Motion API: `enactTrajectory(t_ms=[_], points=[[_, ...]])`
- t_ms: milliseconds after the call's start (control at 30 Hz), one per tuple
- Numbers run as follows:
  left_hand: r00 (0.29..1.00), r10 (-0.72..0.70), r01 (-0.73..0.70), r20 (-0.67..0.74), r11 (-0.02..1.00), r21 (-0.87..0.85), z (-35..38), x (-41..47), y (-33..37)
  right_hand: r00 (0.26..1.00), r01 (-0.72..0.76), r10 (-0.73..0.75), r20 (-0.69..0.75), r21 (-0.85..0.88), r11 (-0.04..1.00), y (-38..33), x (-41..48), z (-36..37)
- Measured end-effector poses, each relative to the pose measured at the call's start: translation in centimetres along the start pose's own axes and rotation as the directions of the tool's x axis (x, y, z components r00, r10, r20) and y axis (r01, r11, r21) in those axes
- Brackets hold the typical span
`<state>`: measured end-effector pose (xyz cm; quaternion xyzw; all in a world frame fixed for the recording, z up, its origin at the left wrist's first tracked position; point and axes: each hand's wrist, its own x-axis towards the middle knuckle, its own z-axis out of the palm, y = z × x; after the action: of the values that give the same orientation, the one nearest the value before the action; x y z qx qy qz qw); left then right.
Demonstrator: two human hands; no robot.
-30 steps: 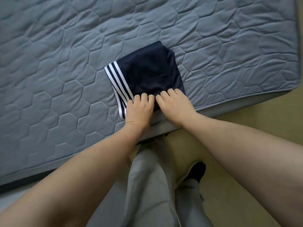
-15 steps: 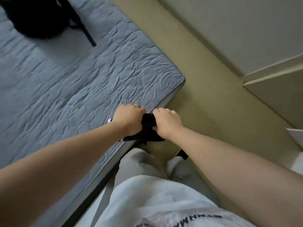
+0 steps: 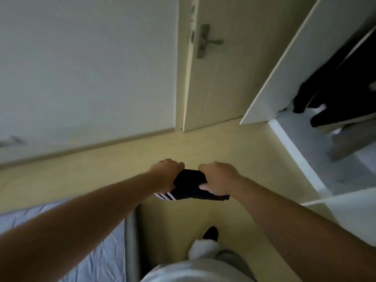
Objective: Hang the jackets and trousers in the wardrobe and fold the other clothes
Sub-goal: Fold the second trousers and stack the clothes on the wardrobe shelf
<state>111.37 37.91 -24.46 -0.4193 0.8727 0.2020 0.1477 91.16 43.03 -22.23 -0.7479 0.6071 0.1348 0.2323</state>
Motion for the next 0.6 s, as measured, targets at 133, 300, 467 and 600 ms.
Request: enactTrajectory(t_ms=[133,300,467,600], points=[[0.969,0.206,-0.224,0.135,0.965,0.139,-9.9,10.6,7.6,0.99,-0.132,0.135,-0.034,0.094,0.987,11.3,-2.9,-6.8],[0.896,0.412,-0.442,0.163,0.863,0.245,-21.3,22.0,18.3,0.955,-0.244,0.27,-0.119,0.196,0.95,24.8,-6.7,-14.7],[0.804,0.583,-0.589,0.116,0.754,0.292,-31.6,32.1,26.9,0.895,-0.321,0.379,-0.236,0.249,0.914,35.9,-9.5,-23.1],[0.698,0.714,-0.698,0.059,0.66,0.278,-39.7,40.3,32.3,0.836,-0.388,0.467,-0.29,0.29,0.875,43.3,-10.9,-30.1]])
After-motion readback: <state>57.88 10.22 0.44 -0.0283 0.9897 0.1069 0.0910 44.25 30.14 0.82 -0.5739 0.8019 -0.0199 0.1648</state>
